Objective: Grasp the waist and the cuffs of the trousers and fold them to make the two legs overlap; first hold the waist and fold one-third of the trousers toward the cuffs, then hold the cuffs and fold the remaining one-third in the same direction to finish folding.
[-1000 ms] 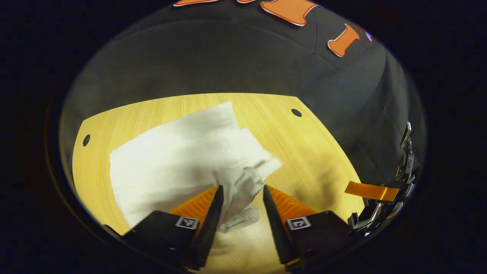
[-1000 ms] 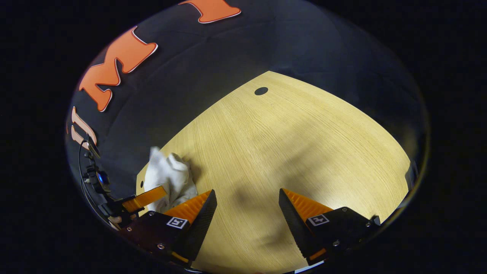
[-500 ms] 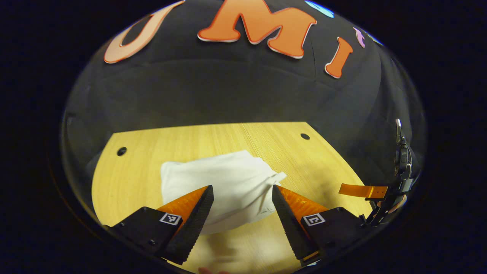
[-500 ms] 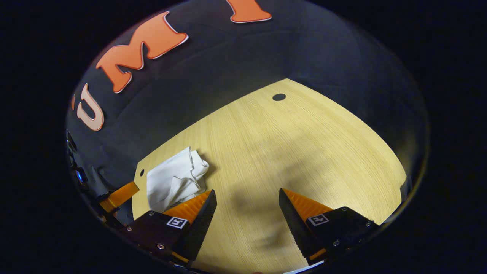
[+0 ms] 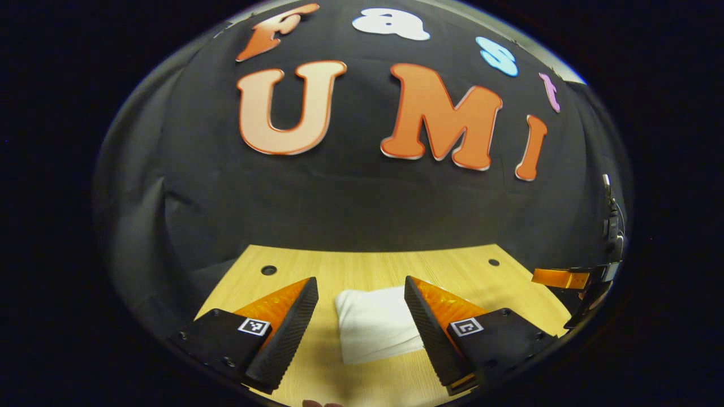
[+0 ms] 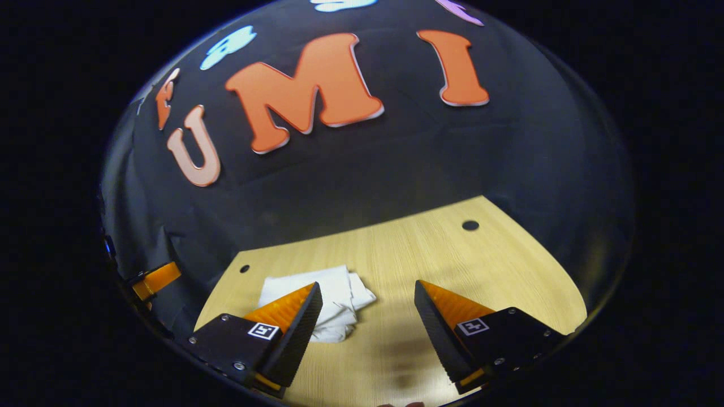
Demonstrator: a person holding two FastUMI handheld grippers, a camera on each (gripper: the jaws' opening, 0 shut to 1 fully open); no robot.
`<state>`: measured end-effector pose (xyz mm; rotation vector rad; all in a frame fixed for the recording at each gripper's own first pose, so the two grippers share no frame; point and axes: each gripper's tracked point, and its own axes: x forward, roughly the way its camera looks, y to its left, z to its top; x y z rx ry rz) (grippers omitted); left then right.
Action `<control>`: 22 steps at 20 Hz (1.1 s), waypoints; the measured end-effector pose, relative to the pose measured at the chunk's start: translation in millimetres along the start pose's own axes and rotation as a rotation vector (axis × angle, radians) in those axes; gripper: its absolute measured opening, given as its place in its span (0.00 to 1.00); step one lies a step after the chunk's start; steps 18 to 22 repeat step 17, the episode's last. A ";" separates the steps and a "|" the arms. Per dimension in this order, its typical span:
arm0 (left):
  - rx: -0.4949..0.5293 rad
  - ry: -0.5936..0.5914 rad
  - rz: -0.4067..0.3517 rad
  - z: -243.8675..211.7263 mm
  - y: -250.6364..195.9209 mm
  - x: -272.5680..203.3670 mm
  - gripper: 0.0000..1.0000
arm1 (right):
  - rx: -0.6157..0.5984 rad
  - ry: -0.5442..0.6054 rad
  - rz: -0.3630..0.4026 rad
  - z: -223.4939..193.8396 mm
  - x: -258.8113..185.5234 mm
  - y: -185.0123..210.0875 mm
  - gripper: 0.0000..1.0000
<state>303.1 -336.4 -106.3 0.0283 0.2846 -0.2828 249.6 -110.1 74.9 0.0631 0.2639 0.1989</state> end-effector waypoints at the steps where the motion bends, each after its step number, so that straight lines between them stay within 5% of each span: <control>1: -0.004 -0.044 0.024 2.4 4.5 -5.6 1.00 | -0.027 -0.039 0.018 8.4 -5.1 10.1 0.98; 8: 0.022 -0.285 0.147 1.7 -2.7 -10.4 0.99 | -0.213 -0.247 0.057 25.3 -62.1 59.1 0.98; 17: -0.002 -0.257 0.105 8.4 4.3 -15.9 0.99 | -0.206 -0.265 -0.076 -8.5 -126.0 53.7 0.98; 22: -0.002 -0.257 0.105 8.4 4.3 -15.9 0.99 | -0.206 -0.265 -0.076 -8.5 -126.0 53.7 0.98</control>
